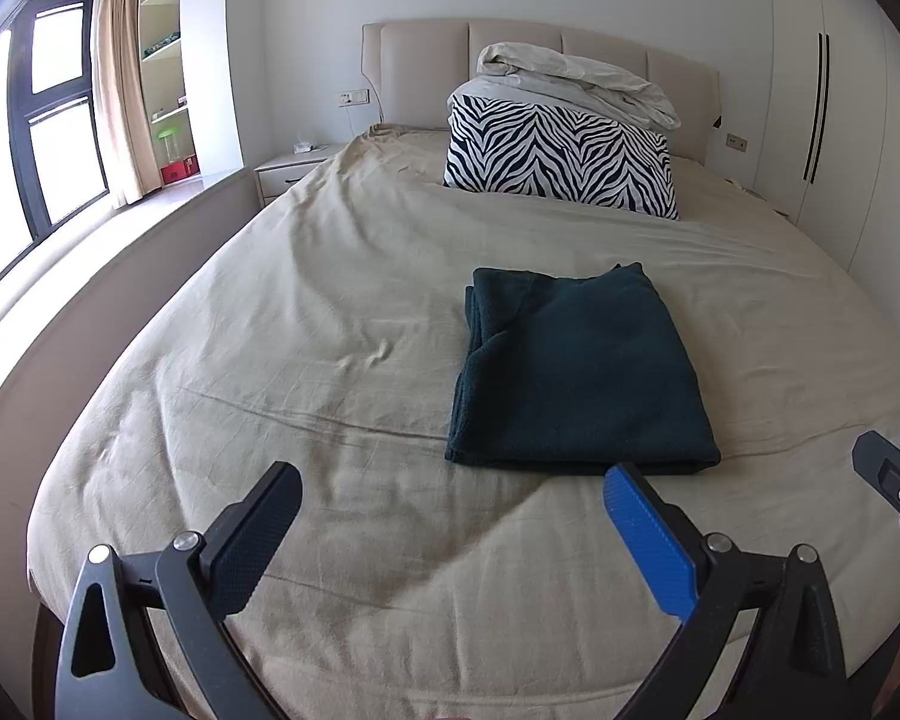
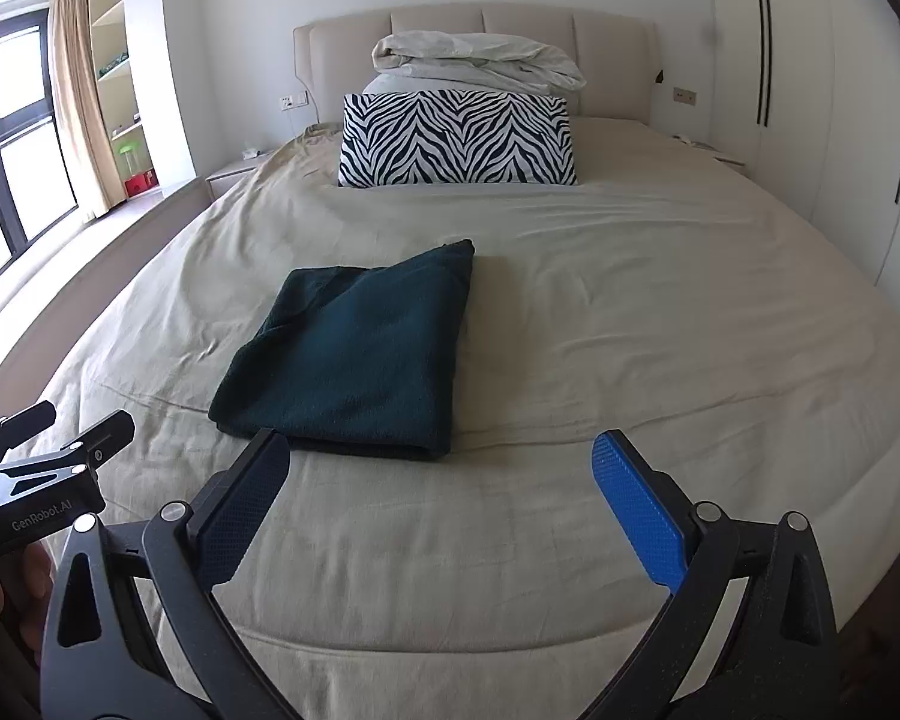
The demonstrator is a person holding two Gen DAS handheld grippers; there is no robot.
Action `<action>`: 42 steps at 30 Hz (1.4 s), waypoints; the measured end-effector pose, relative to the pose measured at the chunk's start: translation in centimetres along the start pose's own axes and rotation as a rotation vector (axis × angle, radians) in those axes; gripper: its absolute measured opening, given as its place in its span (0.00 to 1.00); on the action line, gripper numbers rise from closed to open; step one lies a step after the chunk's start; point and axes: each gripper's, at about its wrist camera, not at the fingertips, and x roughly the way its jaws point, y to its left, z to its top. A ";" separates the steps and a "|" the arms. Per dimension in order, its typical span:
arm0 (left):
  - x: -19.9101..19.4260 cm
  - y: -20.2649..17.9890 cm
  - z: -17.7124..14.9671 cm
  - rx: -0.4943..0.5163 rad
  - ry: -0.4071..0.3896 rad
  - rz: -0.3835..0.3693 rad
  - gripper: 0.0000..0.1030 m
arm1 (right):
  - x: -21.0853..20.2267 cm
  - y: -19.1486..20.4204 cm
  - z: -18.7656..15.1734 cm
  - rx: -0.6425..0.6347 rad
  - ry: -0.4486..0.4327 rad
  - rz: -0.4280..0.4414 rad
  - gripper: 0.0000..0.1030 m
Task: Fold small clothes
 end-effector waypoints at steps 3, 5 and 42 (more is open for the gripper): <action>0.1 0.1 -0.1 -0.001 0.001 0.000 1.00 | 0.2 0.1 -0.1 0.002 0.003 0.000 1.00; 0.1 0.0 -0.2 -0.002 0.001 0.002 1.00 | 0.3 0.2 -0.2 0.002 0.004 -0.001 1.00; 0.1 0.1 -0.4 -0.001 0.001 0.002 1.00 | 0.8 0.9 -0.9 0.009 0.027 0.005 1.00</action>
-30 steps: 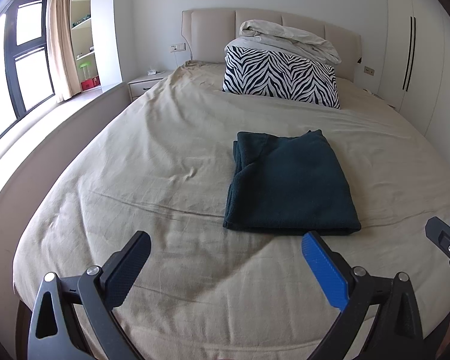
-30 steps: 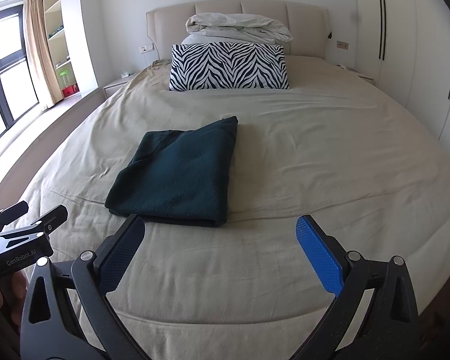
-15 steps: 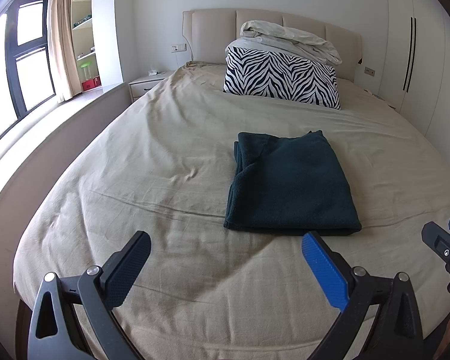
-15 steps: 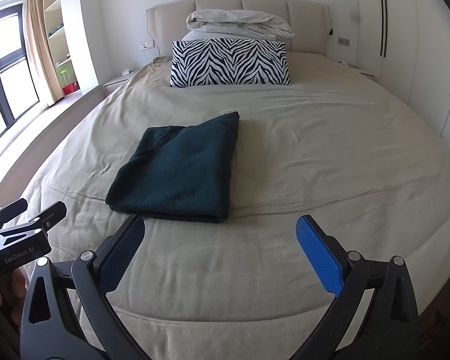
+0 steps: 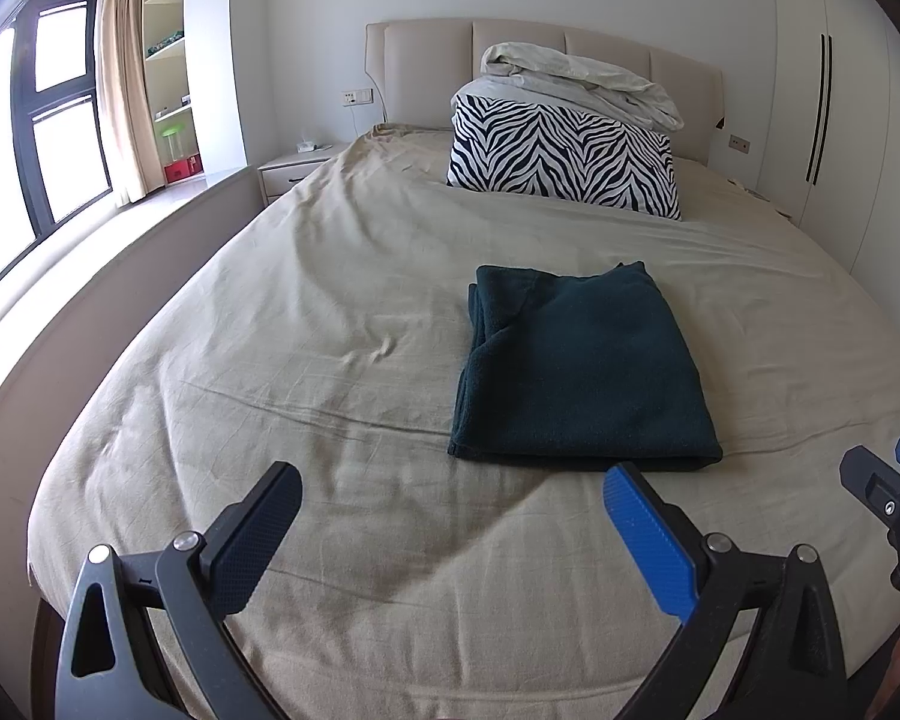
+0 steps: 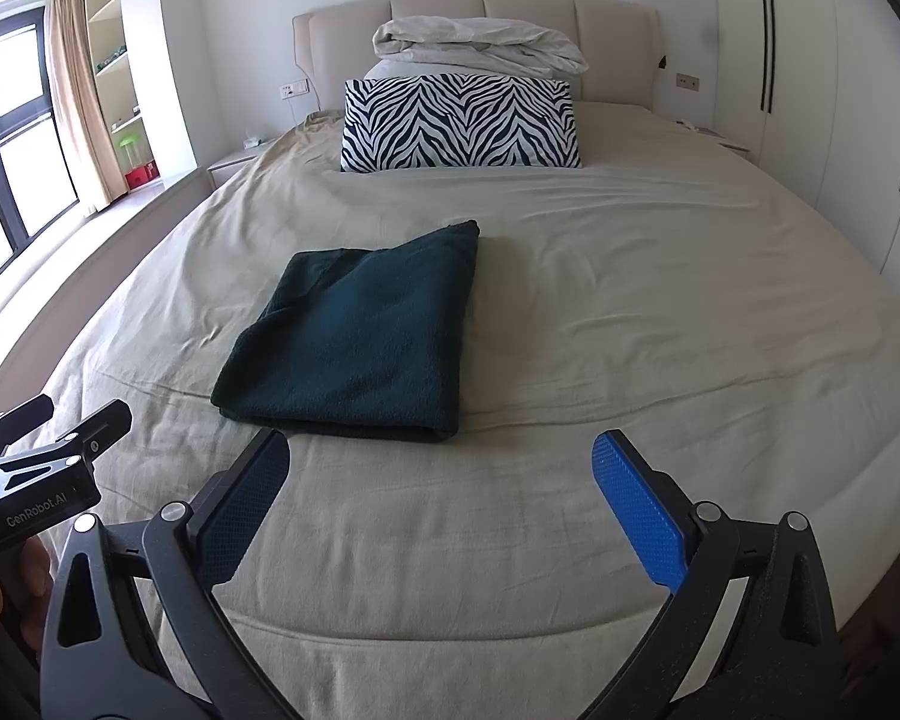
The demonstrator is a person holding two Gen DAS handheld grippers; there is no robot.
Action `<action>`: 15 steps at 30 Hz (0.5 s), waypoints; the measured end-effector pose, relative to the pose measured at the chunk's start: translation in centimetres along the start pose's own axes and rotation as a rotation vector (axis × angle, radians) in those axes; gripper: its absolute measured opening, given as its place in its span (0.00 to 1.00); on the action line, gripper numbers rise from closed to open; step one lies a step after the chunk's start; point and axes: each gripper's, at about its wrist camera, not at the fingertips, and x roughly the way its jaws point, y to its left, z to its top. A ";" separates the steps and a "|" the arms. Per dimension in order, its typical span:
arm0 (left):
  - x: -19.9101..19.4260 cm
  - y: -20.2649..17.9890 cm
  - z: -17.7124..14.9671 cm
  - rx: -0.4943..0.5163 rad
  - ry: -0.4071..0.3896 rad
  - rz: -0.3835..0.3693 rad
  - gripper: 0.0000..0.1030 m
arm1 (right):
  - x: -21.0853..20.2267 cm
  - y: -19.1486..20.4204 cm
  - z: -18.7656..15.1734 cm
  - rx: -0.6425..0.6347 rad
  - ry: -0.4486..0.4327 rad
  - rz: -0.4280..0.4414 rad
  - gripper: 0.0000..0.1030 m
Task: Fold small clothes
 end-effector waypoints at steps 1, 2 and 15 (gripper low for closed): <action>0.0 0.0 0.0 0.000 -0.001 0.001 1.00 | 0.0 0.0 -0.1 0.000 0.000 0.001 1.00; 0.1 0.0 -0.1 0.000 -0.001 0.002 1.00 | 0.0 0.1 -0.1 0.000 0.001 0.002 1.00; -0.2 0.1 -0.1 -0.005 0.002 0.003 1.00 | 0.1 0.1 -0.3 0.000 0.005 0.004 1.00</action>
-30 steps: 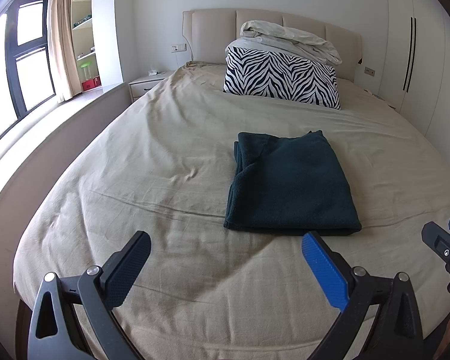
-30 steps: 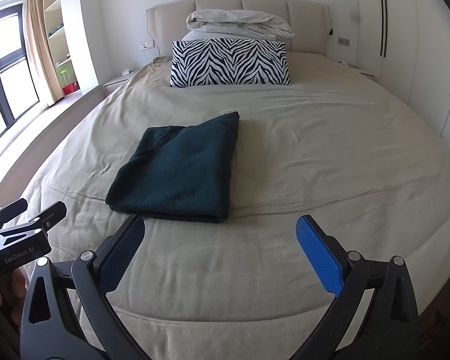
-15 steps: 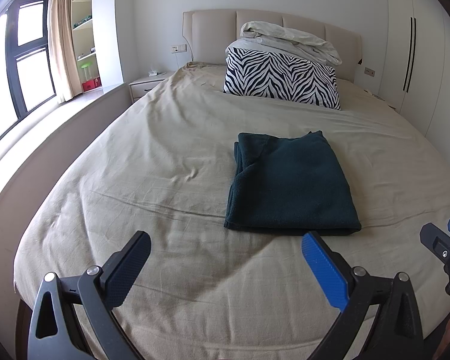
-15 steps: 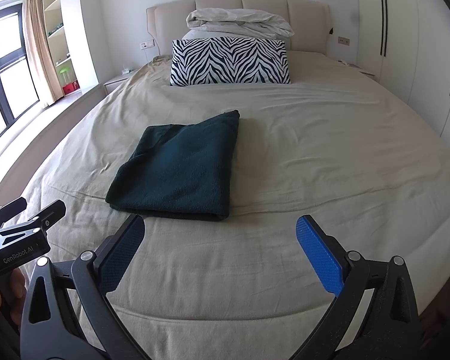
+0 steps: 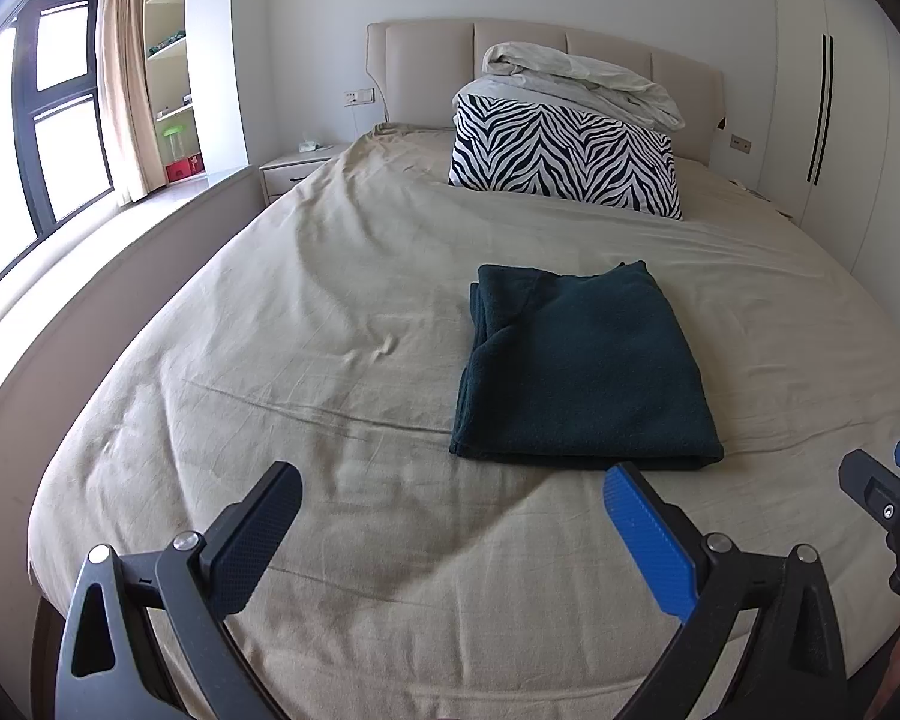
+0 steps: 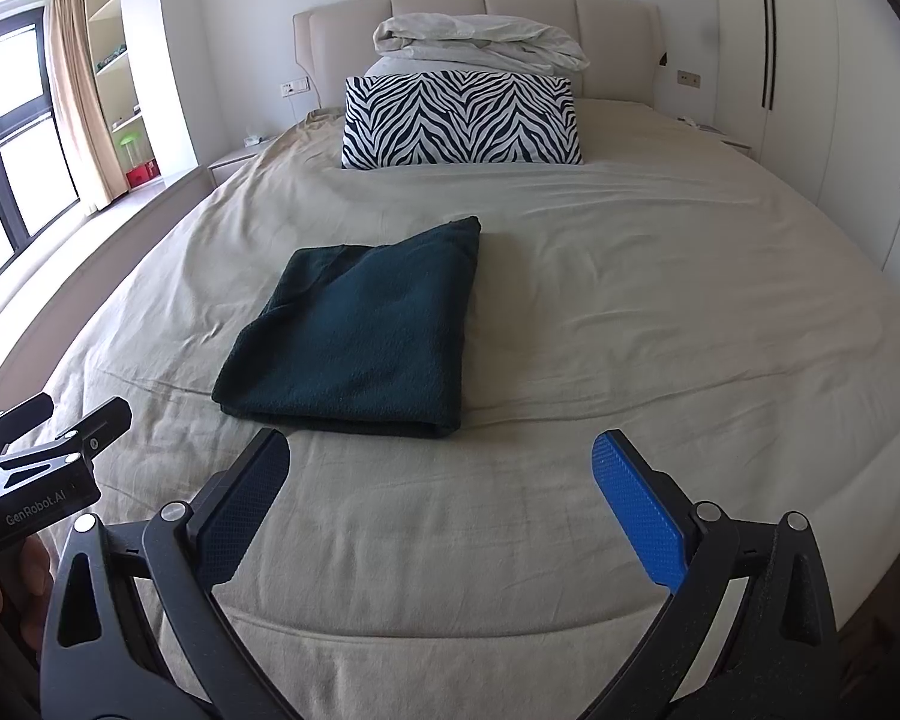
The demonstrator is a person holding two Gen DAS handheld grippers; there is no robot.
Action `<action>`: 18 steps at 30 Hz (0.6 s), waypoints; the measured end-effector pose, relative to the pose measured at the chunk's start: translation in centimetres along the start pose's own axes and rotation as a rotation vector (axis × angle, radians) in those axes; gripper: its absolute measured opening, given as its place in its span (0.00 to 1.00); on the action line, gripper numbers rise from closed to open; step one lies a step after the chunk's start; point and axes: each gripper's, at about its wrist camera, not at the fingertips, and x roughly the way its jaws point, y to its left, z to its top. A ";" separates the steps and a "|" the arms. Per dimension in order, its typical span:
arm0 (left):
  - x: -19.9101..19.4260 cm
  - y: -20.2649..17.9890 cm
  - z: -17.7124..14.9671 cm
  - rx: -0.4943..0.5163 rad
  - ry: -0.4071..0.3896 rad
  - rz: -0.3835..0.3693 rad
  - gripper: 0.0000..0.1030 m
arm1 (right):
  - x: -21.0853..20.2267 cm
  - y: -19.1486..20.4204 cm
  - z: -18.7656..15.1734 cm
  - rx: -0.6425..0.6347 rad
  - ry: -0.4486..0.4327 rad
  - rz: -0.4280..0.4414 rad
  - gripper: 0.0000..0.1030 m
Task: Fold small clothes
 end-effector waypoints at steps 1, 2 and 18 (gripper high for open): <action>0.0 0.0 0.0 0.000 0.000 0.001 1.00 | 0.0 0.0 0.0 0.000 0.000 0.000 1.00; 0.0 0.0 0.0 0.000 0.000 0.000 1.00 | 0.0 0.0 0.0 0.000 0.000 0.001 1.00; 0.0 0.0 0.0 0.000 0.000 0.001 1.00 | 0.0 -0.1 0.1 0.000 0.001 0.001 1.00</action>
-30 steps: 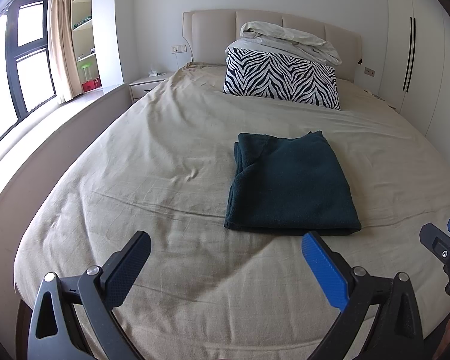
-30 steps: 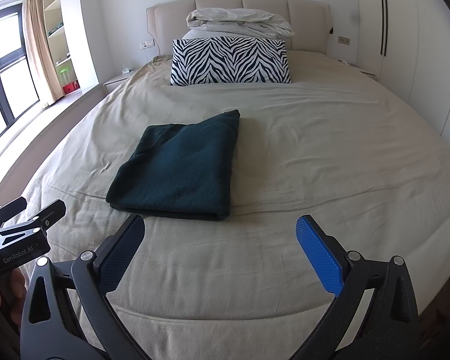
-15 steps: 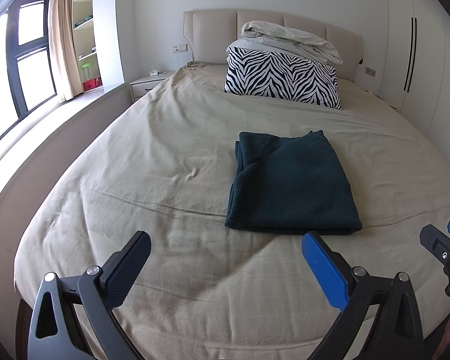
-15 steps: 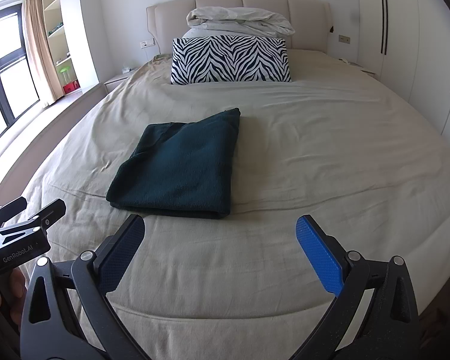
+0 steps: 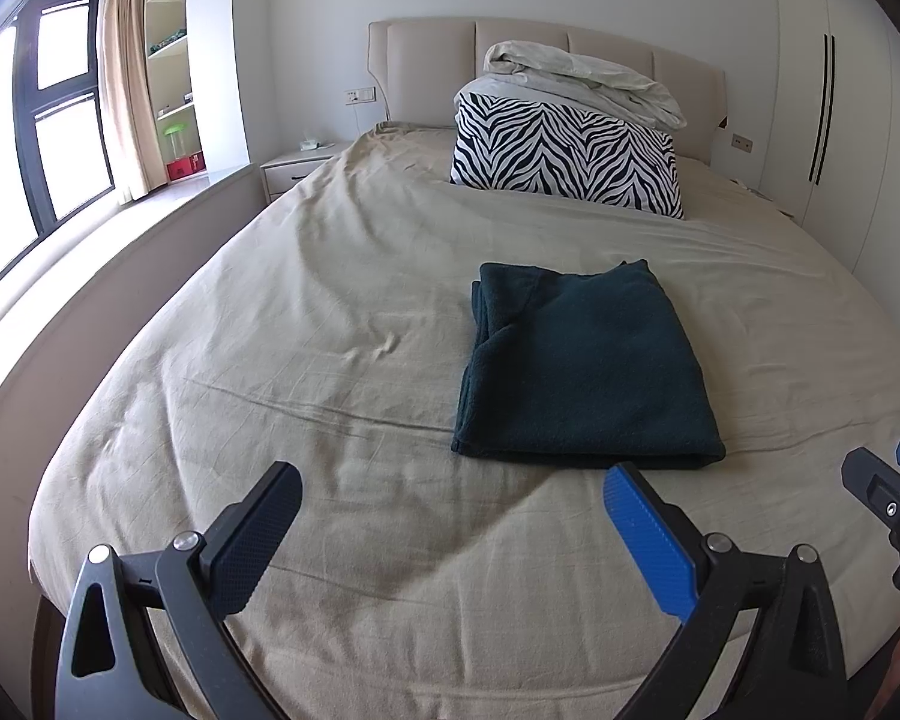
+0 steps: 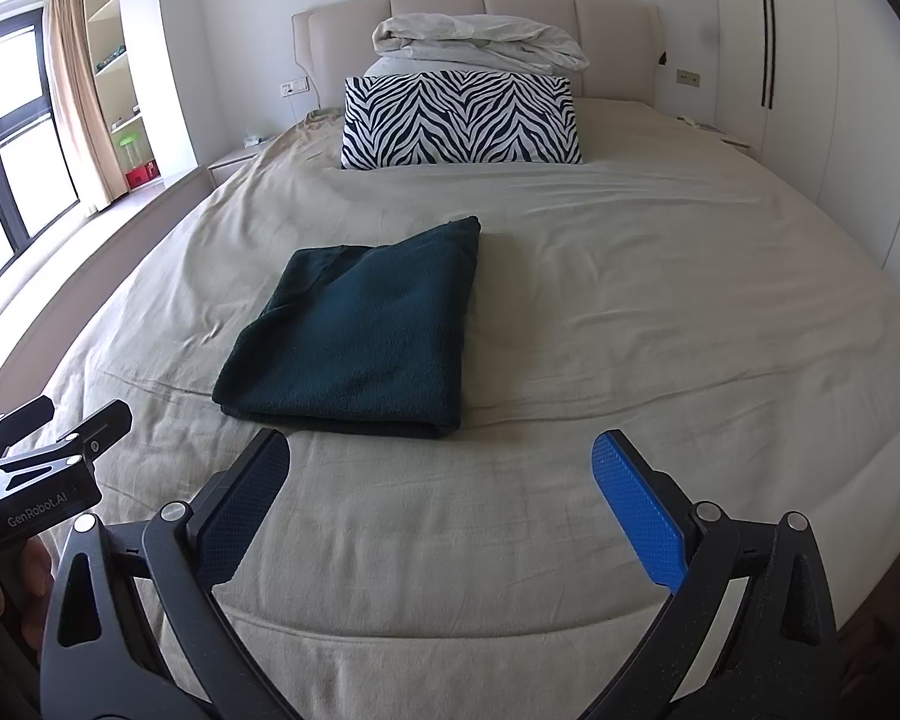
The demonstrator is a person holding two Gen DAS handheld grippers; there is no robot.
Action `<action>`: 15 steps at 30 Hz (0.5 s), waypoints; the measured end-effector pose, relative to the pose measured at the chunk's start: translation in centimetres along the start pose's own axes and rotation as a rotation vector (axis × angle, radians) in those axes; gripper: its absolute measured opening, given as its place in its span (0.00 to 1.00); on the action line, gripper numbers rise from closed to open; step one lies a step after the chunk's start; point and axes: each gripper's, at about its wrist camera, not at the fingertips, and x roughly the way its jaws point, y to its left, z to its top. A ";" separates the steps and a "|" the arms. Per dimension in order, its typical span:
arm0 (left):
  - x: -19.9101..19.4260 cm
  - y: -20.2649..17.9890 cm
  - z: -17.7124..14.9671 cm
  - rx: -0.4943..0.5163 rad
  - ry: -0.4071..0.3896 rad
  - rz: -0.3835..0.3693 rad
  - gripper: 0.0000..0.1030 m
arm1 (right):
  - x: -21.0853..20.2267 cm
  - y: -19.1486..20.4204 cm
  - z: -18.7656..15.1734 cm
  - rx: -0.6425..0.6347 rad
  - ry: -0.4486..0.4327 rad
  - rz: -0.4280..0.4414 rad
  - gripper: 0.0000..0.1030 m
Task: Fold small clothes
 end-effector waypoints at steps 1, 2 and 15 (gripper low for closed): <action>0.0 0.0 0.0 0.000 -0.001 0.000 1.00 | 0.0 0.0 0.0 0.000 0.001 0.001 1.00; 0.0 0.0 0.0 0.000 0.000 -0.001 1.00 | 0.0 0.0 -0.1 0.000 0.000 0.001 1.00; 0.0 0.0 0.0 0.000 0.000 -0.001 1.00 | 0.0 0.0 -0.1 0.000 0.001 0.000 1.00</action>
